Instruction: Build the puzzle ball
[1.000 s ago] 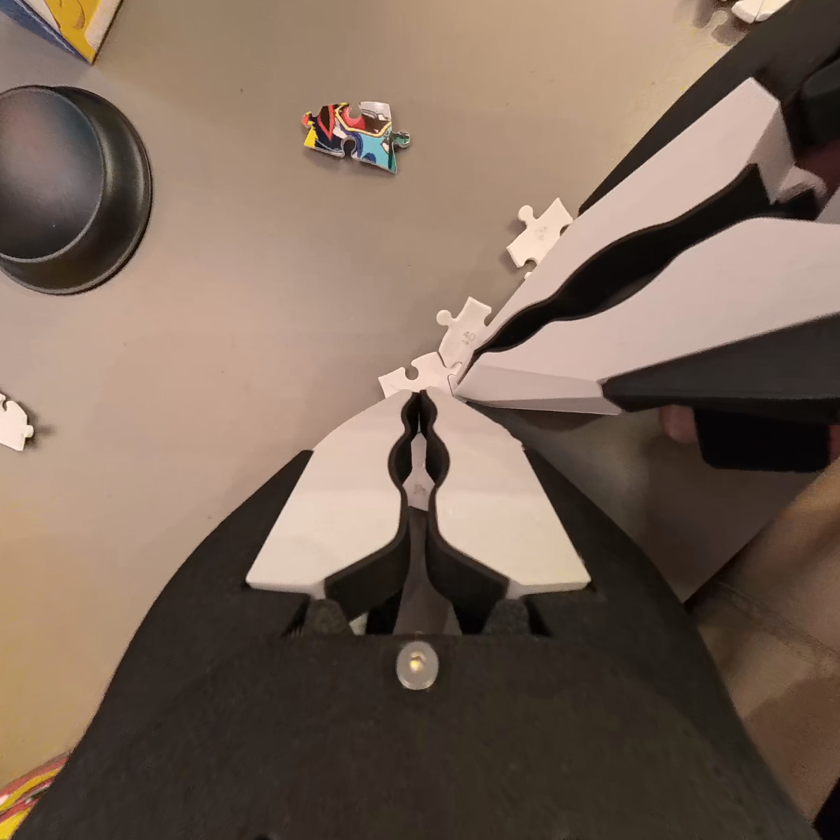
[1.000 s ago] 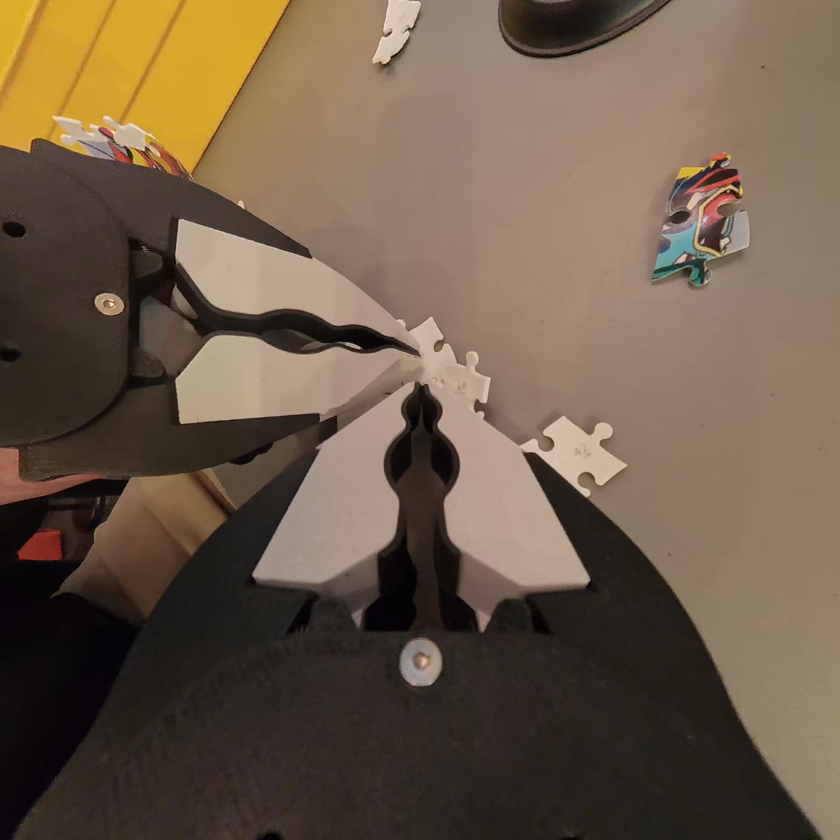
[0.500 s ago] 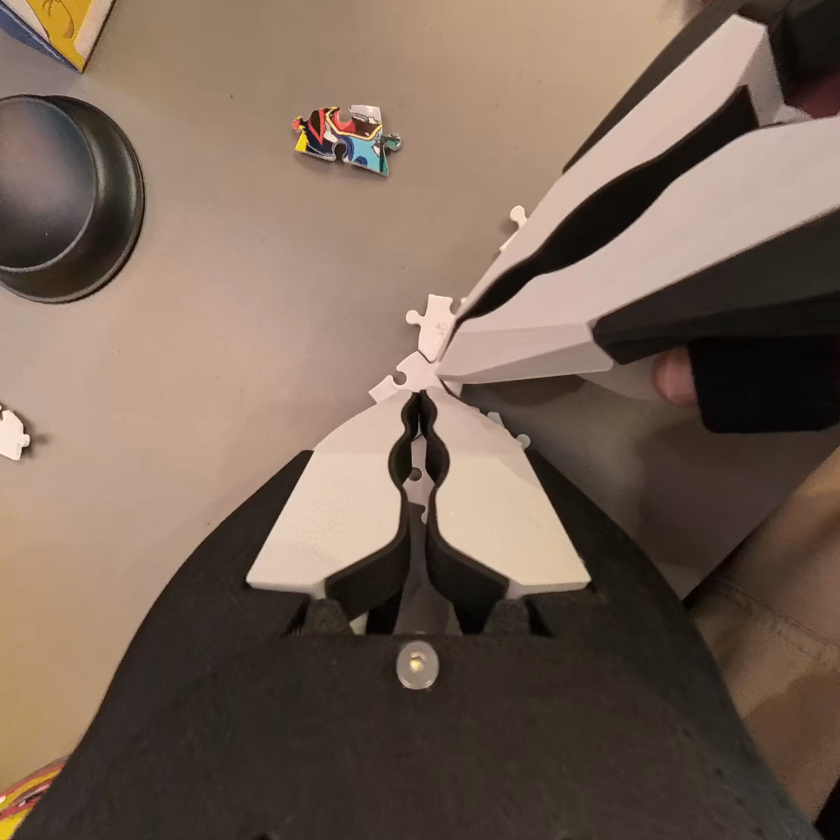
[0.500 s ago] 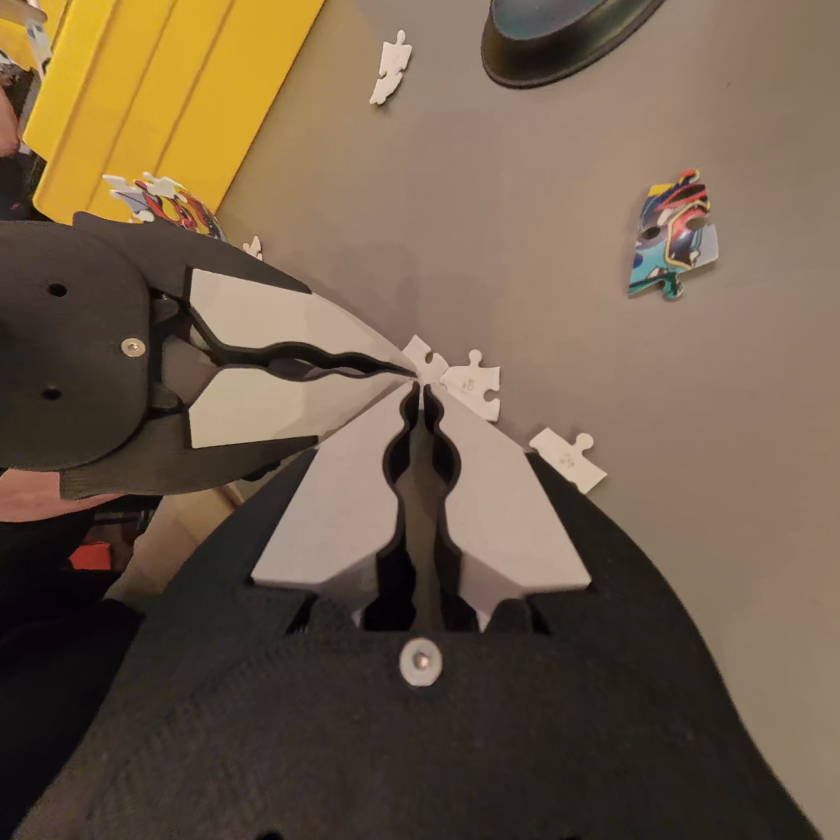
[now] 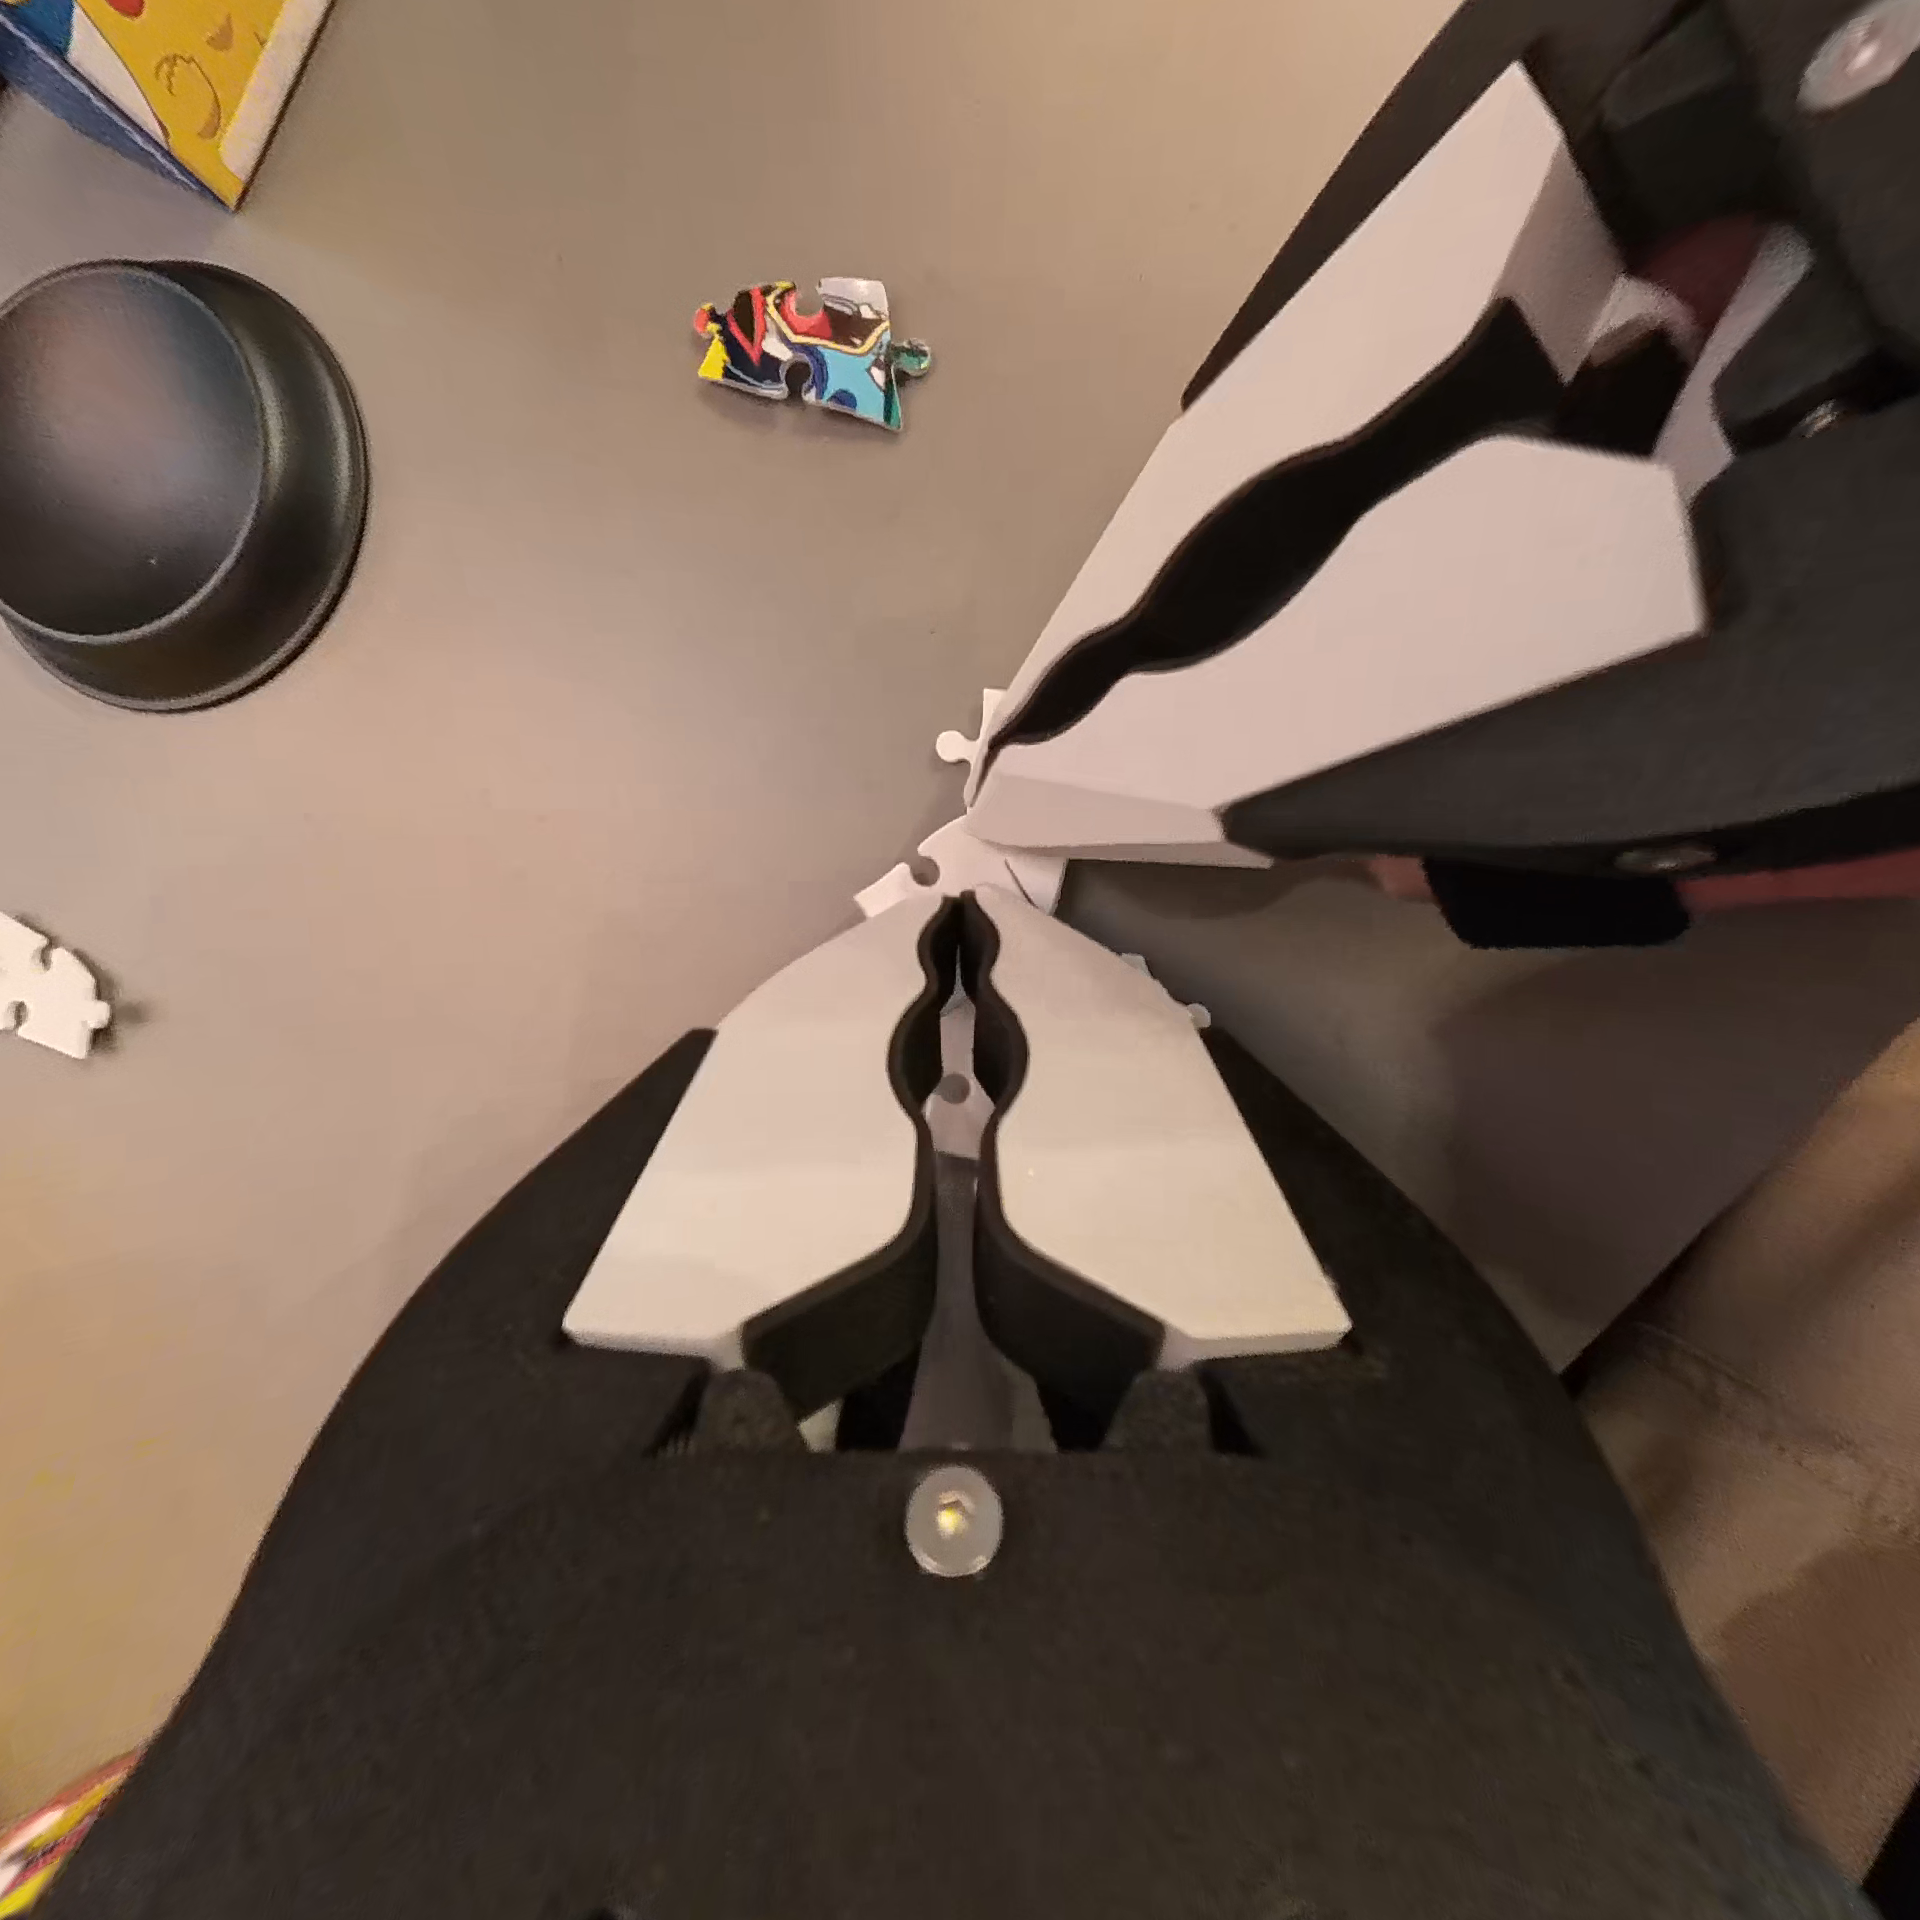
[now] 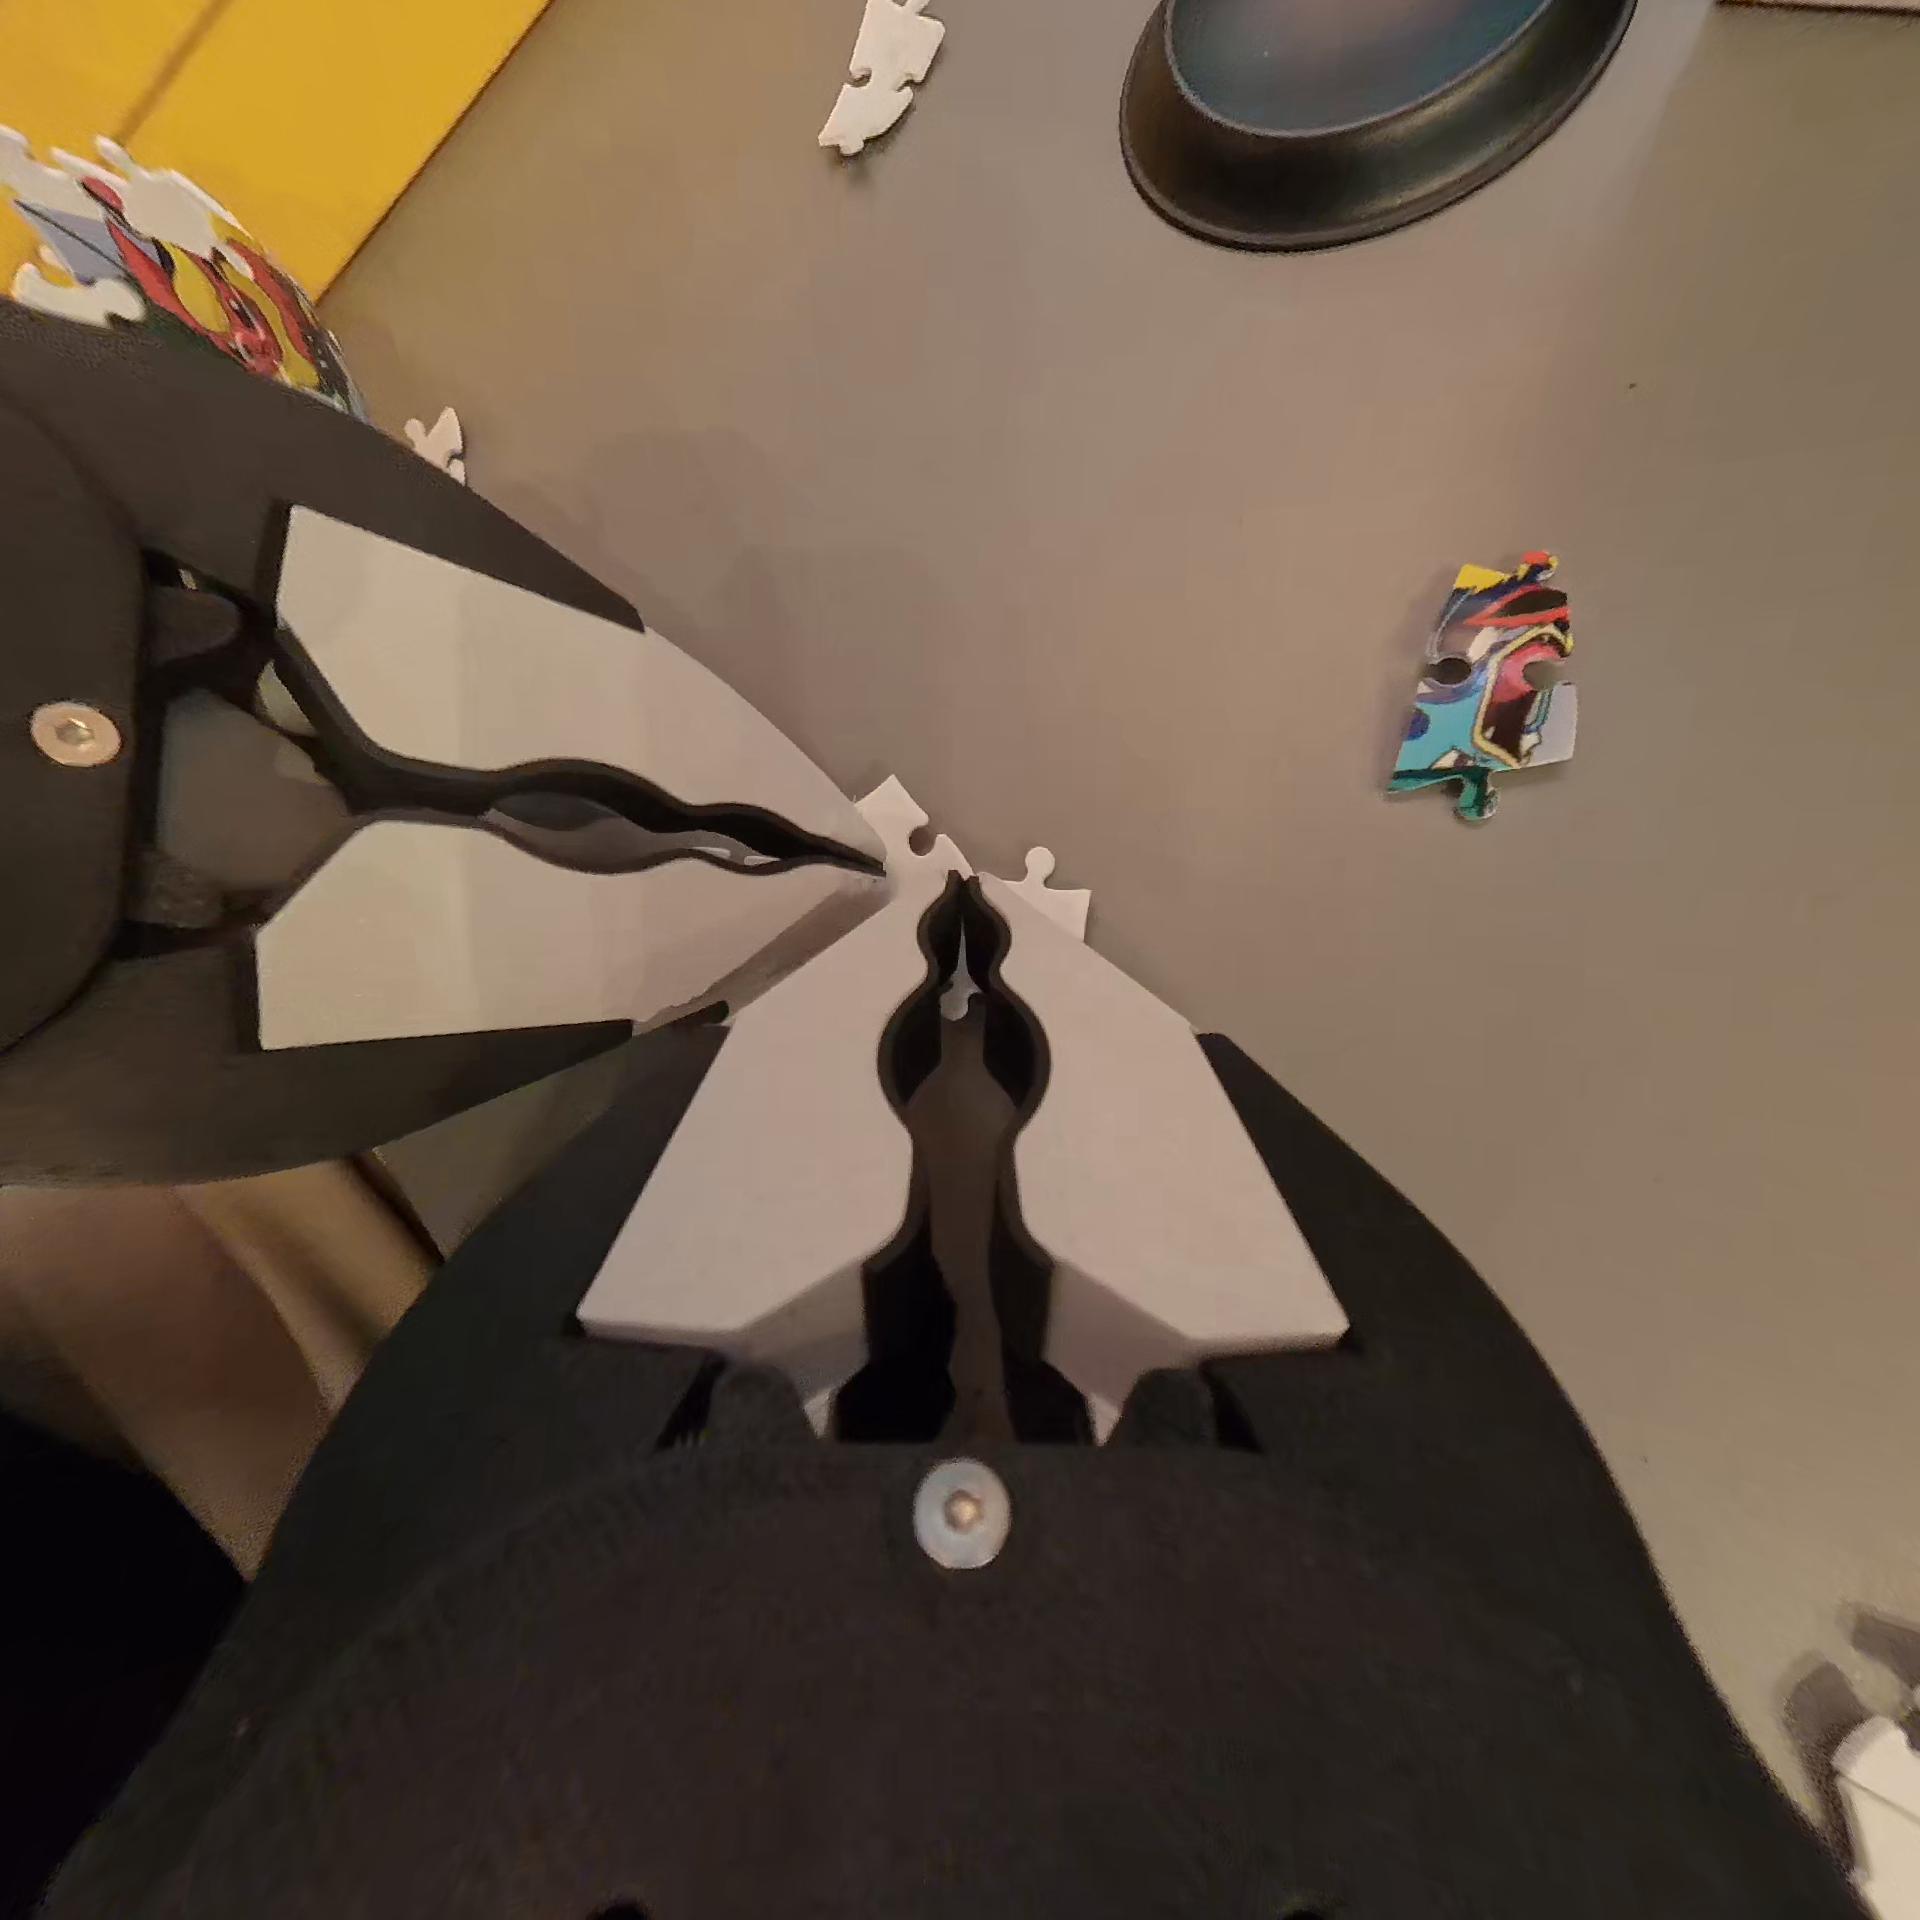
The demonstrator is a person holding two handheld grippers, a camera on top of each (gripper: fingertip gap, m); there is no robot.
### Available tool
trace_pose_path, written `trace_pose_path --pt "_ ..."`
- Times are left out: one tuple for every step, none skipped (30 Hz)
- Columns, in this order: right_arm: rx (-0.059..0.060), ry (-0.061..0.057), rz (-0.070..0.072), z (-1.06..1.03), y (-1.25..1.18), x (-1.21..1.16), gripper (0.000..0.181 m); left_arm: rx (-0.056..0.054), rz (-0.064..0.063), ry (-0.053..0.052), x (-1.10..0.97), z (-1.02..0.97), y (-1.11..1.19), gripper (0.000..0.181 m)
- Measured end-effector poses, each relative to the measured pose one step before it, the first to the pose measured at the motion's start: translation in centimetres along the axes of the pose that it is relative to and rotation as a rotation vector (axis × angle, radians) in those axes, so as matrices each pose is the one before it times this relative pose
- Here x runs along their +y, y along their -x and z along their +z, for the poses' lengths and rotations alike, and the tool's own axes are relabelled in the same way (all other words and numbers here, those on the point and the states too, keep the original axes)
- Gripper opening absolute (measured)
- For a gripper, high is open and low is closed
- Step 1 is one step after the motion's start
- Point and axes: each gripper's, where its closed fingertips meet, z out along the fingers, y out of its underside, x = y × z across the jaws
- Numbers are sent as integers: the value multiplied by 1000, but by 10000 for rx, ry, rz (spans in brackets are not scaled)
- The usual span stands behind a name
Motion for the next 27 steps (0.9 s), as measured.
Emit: trace_pose_path --pt "78 -13 -67 17 2 2 0 70 23 -110 -206 -92 -34 0" --pt "4 -32 28 12 10 -4 0 124 70 -169 -300 -78 -178 0" --pt "-27 -22 28 4 8 4 0 52 59 -88 -191 -21 -149 0" --pt "-25 -5 18 1 2 5 0 -9 62 39 -22 40 -110 0" --pt "-25 -1 42 0 3 0 0 -19 88 62 41 105 -110 0" --pt "-36 -5 50 -1 -5 0 0 4 127 80 135 150 -117 0" --pt "-62 -10 83 -2 8 4 0 -7 58 59 138 191 -67 0" --pt "-93 -17 129 -6 18 -3 0 -5 1 26 76 137 -61 0" --pt "-122 -21 200 -20 12 -3 0 -19 69 -28 -37 -2 5 0" --pt "-142 -1 167 -17 31 21 0 4 68 23 20 5 -19 0" --pt "-118 -5 117 -22 28 9 0 -38 90 41 47 75 -15 0" --pt "-65 4 50 -18 23 -13 0 -111 129 -7 1 58 18 0" --pt "-10 24 -6 -26 -13 -4 0 -112 156 29 6 5 33 0" --pt "-62 6 43 -19 40 -26 0 -88 181 73 33 25 -35 0" --pt "-129 -22 147 -49 86 -50 0 -121 198 87 53 56 -25 0" --pt "-133 -22 194 -47 46 -20 0 -125 131 -9 -50 13 -1 0" --pt "-129 -16 153 -72 0 11 0 -63 38 10 -16 6 4 0" --pt "-41 -30 61 -180 -65 -40 0 -9 27 -7 7 -1 2 0" --pt "-10 -54 13 -271 -53 -124 0 34 -12 -9 8 -5 -6 0" --pt "-64 -108 36 -349 50 -255 0 14 -5 -9 0 3 -7 0" --pt "-18 -105 22 -388 -17 -295 0 -34 55 5 -9 -4 3 0" --pt "3 -109 -14 -396 -35 -315 0 -48 49 33 7 -5 -1 0" --pt "-3 -82 -5 -351 -45 -264 0 -5 5 44 7 6 -5 0" --pt "-23 -49 -19 -290 -21 -201 0 63 -50 42 11 2 -7 0" --pt "-12 6 -52 -197 -3 -81 0 93 -58 52 8 3 -9 0" --pt "9 97 -150 -89 0 103 0 96 -57 31 3 3 -11 0" --pt "17 126 -194 33 28 199 0 86 -68 4 -7 6 -2 0"
